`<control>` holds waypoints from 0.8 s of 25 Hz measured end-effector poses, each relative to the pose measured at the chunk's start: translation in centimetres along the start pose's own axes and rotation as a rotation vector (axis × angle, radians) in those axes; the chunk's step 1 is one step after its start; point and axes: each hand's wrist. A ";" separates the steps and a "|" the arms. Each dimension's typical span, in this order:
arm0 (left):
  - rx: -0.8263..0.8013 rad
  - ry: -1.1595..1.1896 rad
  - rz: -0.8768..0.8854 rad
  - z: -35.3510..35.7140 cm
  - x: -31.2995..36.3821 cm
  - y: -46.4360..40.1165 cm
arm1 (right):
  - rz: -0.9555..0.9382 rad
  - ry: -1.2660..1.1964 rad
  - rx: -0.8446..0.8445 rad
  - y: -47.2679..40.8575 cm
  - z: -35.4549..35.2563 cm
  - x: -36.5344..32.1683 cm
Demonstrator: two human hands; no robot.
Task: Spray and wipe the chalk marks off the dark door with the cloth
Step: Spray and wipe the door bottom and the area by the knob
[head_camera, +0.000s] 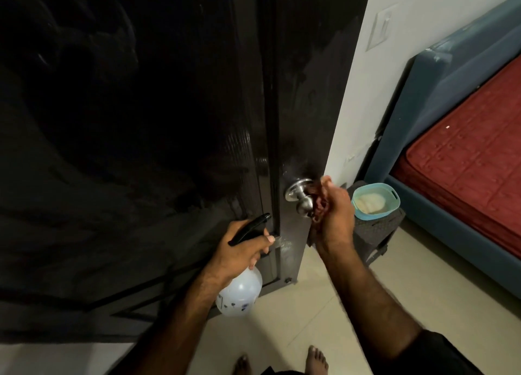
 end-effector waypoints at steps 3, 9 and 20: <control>0.010 0.001 -0.004 0.1 -0.1 -0.2 | -0.562 0.921 0.109 0.9 -0.7 0.5; -0.025 0.006 0.001 0.9 0.3 -0.5 | 0.339 -0.027 -0.131 0.3 -0.9 0.5; -0.022 -0.054 0.003 -0.2 0.1 -0.8 | 0.404 -0.407 -0.259 -0.4 -1.6 1.4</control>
Point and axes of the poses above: each hand's wrist, its own y-axis away from the middle knuckle, its own z-axis out of the palm, x = y × z, and after that the axes turned 10 degrees about z, right-handed
